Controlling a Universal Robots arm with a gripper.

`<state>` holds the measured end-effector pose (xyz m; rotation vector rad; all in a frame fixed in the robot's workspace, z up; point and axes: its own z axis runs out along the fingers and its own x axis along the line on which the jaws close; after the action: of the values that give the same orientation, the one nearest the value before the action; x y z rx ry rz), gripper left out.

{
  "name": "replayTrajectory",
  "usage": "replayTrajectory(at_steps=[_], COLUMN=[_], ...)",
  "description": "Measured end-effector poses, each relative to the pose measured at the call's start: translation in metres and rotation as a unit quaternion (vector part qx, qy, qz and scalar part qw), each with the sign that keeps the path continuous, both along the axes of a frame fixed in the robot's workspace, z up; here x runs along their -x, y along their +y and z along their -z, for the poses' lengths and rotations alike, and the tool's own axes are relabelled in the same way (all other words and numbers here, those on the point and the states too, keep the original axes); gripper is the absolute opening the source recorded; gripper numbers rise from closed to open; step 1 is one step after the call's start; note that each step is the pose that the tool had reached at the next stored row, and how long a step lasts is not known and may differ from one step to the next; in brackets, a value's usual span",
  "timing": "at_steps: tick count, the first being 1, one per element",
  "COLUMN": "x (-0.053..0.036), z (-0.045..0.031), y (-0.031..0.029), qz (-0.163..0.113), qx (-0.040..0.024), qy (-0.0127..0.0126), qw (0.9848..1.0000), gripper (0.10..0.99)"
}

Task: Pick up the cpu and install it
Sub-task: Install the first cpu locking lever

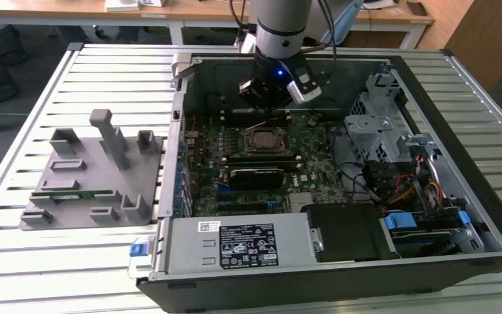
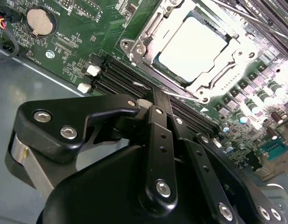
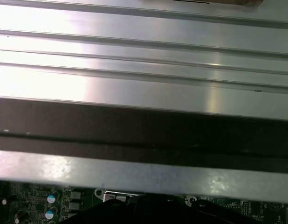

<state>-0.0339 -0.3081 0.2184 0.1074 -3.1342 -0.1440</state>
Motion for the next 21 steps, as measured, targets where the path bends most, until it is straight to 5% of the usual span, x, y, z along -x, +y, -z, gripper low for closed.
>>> replayTrajectory(at_steps=[21], x=[-0.0096], z=[0.0144], y=[0.0000], qz=[0.000], qx=[0.0004], qy=[0.0000], qw=[1.0000], gripper=[0.106])
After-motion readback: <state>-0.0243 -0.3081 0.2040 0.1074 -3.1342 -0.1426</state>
